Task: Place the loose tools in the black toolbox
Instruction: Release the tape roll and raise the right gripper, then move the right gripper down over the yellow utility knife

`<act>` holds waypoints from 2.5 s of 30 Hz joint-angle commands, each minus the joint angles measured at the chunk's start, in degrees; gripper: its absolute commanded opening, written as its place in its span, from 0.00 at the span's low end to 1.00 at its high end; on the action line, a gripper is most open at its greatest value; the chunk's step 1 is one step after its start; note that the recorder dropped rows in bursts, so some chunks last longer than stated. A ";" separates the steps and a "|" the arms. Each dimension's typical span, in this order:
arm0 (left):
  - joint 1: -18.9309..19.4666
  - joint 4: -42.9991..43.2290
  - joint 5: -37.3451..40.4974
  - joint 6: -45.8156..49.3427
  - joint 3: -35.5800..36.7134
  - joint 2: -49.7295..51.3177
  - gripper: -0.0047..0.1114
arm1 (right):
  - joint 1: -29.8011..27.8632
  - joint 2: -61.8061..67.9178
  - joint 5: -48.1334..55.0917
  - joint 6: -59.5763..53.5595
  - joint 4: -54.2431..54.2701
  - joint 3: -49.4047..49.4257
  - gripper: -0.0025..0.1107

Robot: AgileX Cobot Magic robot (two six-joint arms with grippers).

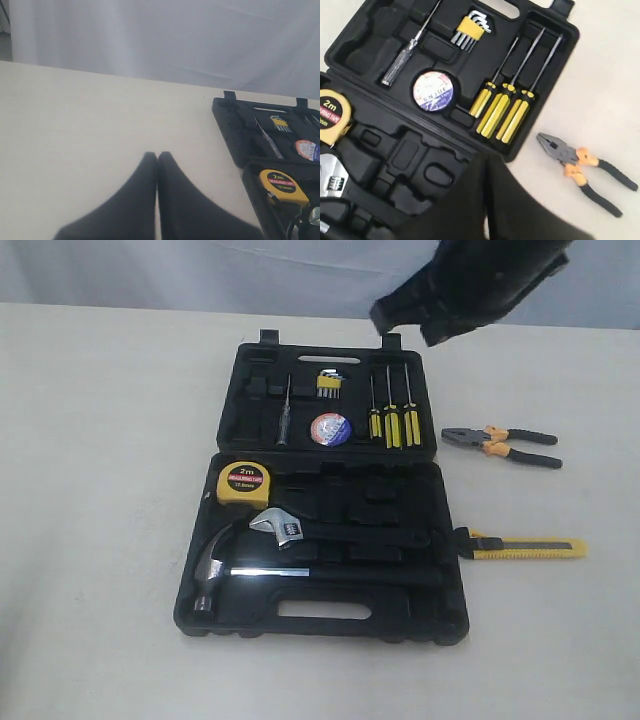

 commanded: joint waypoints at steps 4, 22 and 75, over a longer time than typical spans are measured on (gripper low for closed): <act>-0.33 0.27 0.04 0.02 -0.30 0.23 0.04 | -4.29 -13.47 1.11 0.00 -0.05 9.85 0.02; -0.33 0.27 0.04 0.02 -0.30 0.23 0.04 | -5.14 -29.44 4.37 -1.79 0.00 21.89 0.02; -0.33 -0.27 0.04 0.02 -0.30 0.23 0.04 | -0.74 -29.09 12.15 -27.30 8.46 24.21 0.02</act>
